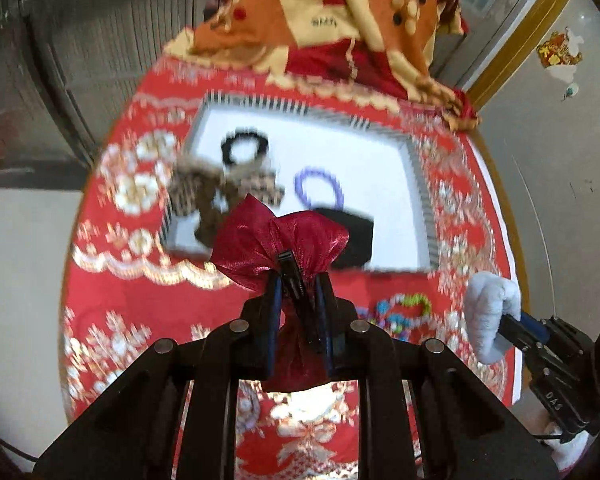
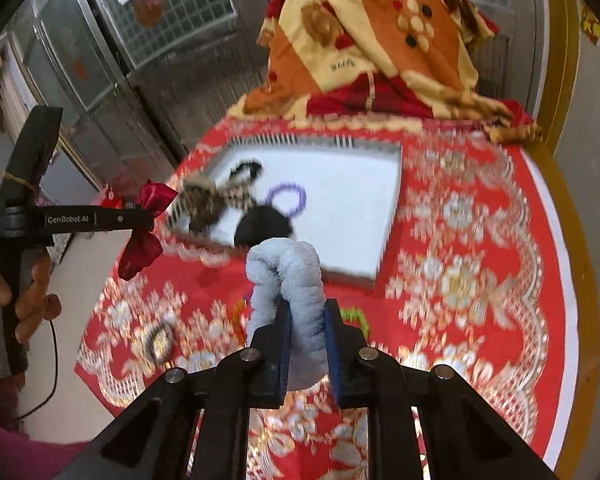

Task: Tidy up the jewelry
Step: 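Carry both items over the tray and open both grippers to release them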

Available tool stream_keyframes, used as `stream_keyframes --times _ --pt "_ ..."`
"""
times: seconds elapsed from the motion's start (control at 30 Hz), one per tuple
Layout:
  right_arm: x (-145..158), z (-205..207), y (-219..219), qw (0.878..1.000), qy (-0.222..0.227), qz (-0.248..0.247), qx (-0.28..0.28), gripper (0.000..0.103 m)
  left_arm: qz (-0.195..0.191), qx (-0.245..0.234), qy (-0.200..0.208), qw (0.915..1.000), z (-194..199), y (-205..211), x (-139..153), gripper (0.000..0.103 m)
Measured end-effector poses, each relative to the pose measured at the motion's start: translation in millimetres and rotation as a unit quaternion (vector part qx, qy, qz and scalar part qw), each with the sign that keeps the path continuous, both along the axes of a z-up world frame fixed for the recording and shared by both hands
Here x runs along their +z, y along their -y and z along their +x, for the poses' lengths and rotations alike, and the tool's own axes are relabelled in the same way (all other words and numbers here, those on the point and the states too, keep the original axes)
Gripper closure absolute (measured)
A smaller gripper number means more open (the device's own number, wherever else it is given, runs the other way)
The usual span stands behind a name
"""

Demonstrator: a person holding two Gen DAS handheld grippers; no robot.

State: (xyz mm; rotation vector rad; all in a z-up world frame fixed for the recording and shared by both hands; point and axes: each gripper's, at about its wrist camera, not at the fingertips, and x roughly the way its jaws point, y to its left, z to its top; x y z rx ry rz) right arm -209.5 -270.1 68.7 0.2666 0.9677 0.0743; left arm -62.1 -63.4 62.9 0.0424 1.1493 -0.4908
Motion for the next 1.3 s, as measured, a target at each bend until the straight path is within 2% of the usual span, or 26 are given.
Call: stream_keyframes --times 0.23,0.57,0.83,1.3 --pt "30.1 32.0 9.8 0.999 0.034 -0.008 -0.009 0.088 0.01 0.004 0.033 0.9994 23.9 14.6 19.8 0.088" --pt "25.5 86.3 25.2 0.999 0.031 0.001 -0.014 0.088 0.046 0.01 0.061 0.997 63.3 48.5 16.9 0.088" --pt "-4.3 139.5 35.4 1.0 0.006 0.0 -0.02 0.088 0.056 0.02 0.046 0.9972 104.3 73.6 -11.4 0.088" --pt "-79.5 214.4 47.4 0.998 -0.054 0.0 -0.037 0.088 0.054 0.035 -0.018 0.9978 173.0 105.7 -85.8 0.088"
